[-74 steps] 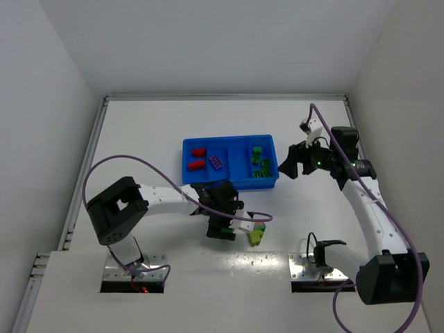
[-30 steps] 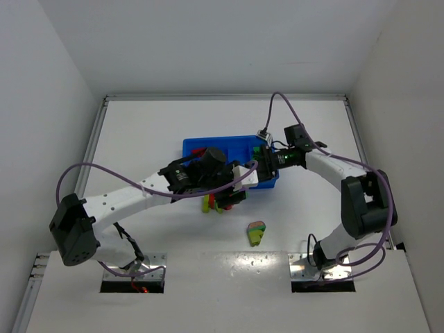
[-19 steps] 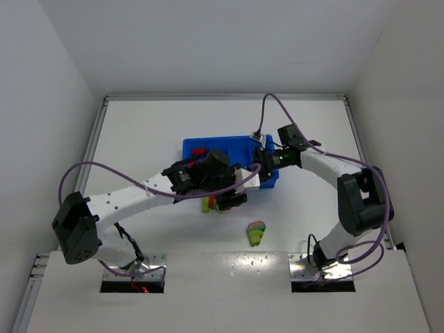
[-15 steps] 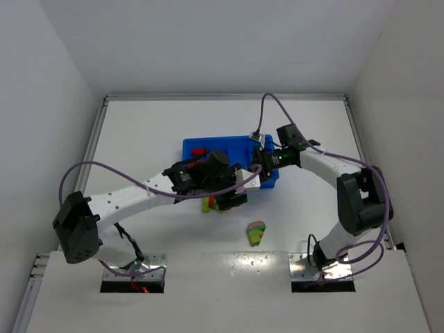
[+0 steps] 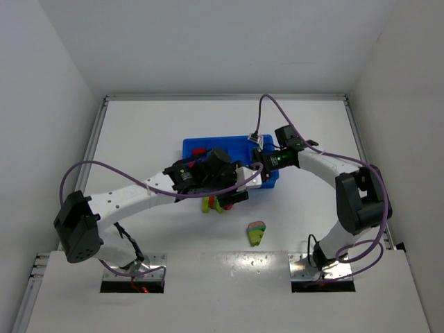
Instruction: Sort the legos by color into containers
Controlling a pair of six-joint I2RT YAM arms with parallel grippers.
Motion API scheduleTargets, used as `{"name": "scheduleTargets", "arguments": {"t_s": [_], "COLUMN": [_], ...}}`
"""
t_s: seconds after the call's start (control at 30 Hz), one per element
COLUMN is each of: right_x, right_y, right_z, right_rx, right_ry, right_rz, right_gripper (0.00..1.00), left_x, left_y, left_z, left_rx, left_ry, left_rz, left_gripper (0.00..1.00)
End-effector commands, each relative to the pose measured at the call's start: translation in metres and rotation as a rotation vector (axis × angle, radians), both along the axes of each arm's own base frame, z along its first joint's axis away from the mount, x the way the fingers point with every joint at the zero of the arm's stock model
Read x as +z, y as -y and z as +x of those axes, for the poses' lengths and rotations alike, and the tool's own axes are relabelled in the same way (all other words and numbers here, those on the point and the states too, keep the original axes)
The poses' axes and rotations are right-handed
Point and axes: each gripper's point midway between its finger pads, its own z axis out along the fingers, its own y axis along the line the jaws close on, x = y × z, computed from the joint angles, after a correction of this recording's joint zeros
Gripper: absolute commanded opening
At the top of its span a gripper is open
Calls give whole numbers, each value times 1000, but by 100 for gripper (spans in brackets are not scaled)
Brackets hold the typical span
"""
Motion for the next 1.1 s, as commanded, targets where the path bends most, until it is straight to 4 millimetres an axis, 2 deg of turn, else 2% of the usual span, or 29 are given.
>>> {"name": "scheduleTargets", "arguments": {"t_s": [0.0,0.13,0.23,0.27,0.4,0.47,0.5,0.63,0.7,0.77,0.8,0.83,0.93,0.97,1.0,1.03,1.07], "right_x": [8,9,10,10,11,12,16,29,33,43,46,48,65,78,83,95,102], "right_y": [-5,-5,-5,-5,-2,1,3,9,16,18,21,20,23,23,22,21,17], "right_z": [7,8,8,8,8,8,10,11,18,22,27,28,41,44,46,47,46], "right_rx": [18,18,22,22,14,5,-4,-25,-57,-65,-76,-74,-86,-81,-81,-65,-48], "right_ry": [54,62,60,60,91,94,118,171,194,225,236,246,318,355,370,395,408], "right_rz": [27,30,37,37,45,46,52,66,62,67,69,70,82,99,103,135,154], "right_gripper": [54,35,25,20,14,14,12,12,12,12,12,12,11,11,11,11,11], "left_x": [24,24,24,24,23,27,32,47,61,71,76,84,87,92,80,95,97], "left_y": [14,14,14,14,11,8,10,-4,-17,-22,-31,-32,-44,-44,-51,-49,-52], "left_z": [7,6,6,6,9,12,7,14,24,22,29,21,22,8,8,1,-2], "left_rx": [-9,-4,-4,4,51,68,56,99,148,130,156,106,112,42,86,-11,-29], "left_ry": [53,46,46,36,23,21,6,-36,-61,-114,-141,-186,-323,-390,-502,-510,-546], "left_rz": [-54,-57,-57,-60,-60,-72,-94,-159,-211,-265,-294,-336,-427,-473,-502,-574,-605], "left_gripper": [49,49,51,62,85,87,89,94,96,99,99,99,99,99,99,99,99]}}
